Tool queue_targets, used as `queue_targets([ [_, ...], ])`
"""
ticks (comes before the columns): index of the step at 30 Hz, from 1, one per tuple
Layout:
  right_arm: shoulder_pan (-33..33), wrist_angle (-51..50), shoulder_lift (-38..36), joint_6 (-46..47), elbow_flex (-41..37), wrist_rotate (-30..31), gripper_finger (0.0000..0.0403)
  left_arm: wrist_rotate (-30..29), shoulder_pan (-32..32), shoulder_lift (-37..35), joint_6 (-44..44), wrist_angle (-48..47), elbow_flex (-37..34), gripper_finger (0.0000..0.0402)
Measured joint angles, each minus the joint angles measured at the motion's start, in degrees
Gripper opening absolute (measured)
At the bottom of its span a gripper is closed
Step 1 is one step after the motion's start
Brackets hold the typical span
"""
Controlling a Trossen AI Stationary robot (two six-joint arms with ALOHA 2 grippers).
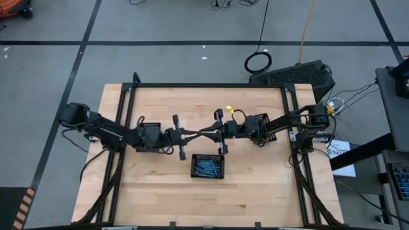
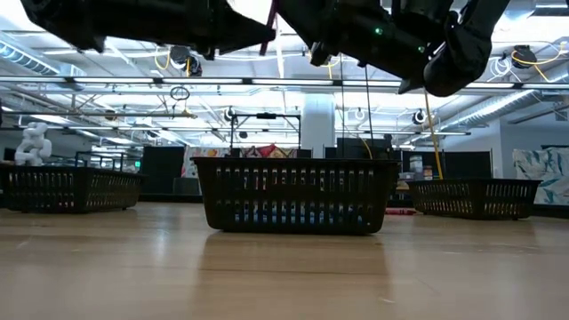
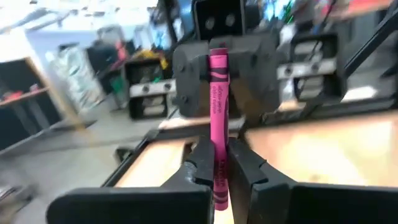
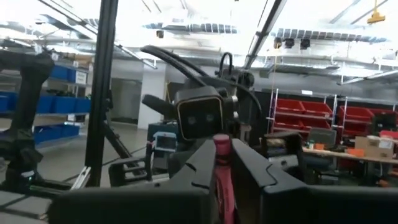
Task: Sort crayons
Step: Put the red crayon into the left black basket
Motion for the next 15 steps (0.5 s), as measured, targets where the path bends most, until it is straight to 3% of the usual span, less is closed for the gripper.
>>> queue_targets([
  [4,-0.03,1.43,-0.65,0.53,-0.02,0.04,0.0076,-9.89,-2.94,-4.34,-0.80,-17.14,1.16,0.0013],
  [7,-0.24,1.04,-0.89,-0.05,0.04,0.02,0.0114,-17.08,-5.28,-9.54,-6.93,-34.38,3.66,0.0013],
  [11,-0.56,0.50,-0.87,-0.62,-0.01,0.02,0.0146,-20.81,-7.32,-15.96,-26.24,-63.77,6.55,0.0013],
  [15,-0.70,-3.07,-0.85,-0.49,-0.02,0.02,0.0154,-17.75,-8.35,-21.93,-55.14,-91.56,7.30,0.0013],
])
